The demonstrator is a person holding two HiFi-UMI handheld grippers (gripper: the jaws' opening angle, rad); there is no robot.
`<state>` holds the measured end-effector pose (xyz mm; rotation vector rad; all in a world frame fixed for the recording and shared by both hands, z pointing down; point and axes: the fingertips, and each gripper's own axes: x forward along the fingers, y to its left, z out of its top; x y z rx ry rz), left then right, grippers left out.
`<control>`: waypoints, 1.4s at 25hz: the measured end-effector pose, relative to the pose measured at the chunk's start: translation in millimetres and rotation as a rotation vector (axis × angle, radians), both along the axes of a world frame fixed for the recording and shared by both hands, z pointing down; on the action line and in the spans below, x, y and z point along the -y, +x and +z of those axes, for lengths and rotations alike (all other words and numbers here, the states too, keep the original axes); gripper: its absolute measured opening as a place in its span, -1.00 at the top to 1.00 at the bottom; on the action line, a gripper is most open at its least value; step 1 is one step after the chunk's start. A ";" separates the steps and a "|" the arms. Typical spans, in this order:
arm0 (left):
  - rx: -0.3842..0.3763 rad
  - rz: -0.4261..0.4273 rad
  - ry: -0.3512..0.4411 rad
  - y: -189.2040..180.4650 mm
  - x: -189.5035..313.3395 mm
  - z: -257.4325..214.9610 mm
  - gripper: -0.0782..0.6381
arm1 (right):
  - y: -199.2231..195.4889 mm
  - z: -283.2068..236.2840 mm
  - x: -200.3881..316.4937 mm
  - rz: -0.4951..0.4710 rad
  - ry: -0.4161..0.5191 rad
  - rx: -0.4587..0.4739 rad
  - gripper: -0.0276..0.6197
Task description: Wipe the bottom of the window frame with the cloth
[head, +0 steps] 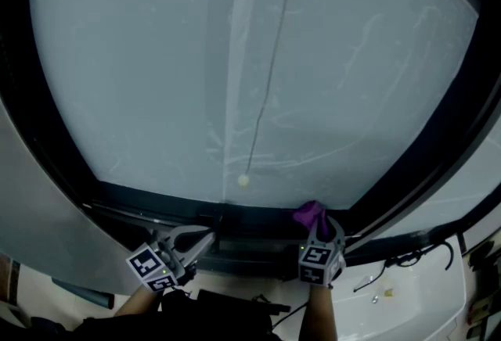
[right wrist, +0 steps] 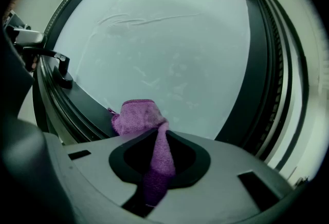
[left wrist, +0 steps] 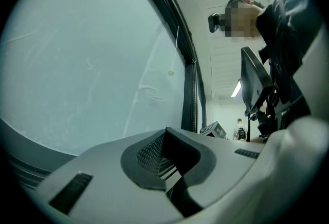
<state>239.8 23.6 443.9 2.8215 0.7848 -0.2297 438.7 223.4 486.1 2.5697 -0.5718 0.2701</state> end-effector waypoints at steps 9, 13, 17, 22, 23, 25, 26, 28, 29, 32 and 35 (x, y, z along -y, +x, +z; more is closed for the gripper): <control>-0.009 -0.025 0.020 1.9 -2.2 -1.5 0.79 | 13.4 1.9 -30.0 0.069 0.019 -0.032 0.72; -0.006 -0.033 0.020 2.1 -2.2 -1.1 0.79 | 19.8 1.0 -45.7 0.124 0.025 -0.052 0.72; -0.009 -0.038 0.023 1.9 -2.6 -1.4 0.79 | 24.2 0.9 -61.2 0.176 0.034 -0.080 0.72; -0.010 -0.051 0.015 0.8 -2.1 -0.7 0.79 | 28.6 4.0 -73.9 0.203 0.046 -0.086 0.72; -0.012 -0.055 0.013 0.8 -2.0 -1.1 0.79 | 30.8 6.1 -76.8 0.209 0.047 -0.090 0.73; -0.016 -0.061 0.005 0.8 -1.7 -2.1 0.79 | 33.5 8.5 -81.4 0.224 0.048 -0.095 0.72; -0.016 -0.063 0.003 0.9 -1.6 -2.4 0.79 | 34.5 8.6 -83.1 0.232 0.052 -0.097 0.73; -0.011 -0.069 0.005 1.2 -1.7 -2.0 0.79 | 36.1 7.3 -86.4 0.250 0.063 -0.105 0.72; -0.006 -0.072 0.007 1.5 -1.8 -1.7 0.79 | 36.4 6.9 -89.0 0.262 0.067 -0.109 0.73; 0.016 -0.089 0.006 1.6 -2.0 -1.6 0.79 | 31.4 10.9 -102.5 0.301 0.058 -0.104 0.73; 0.019 -0.101 0.001 2.8 1.0 -2.4 0.79 | 23.8 10.1 -111.0 0.317 0.068 -0.101 0.72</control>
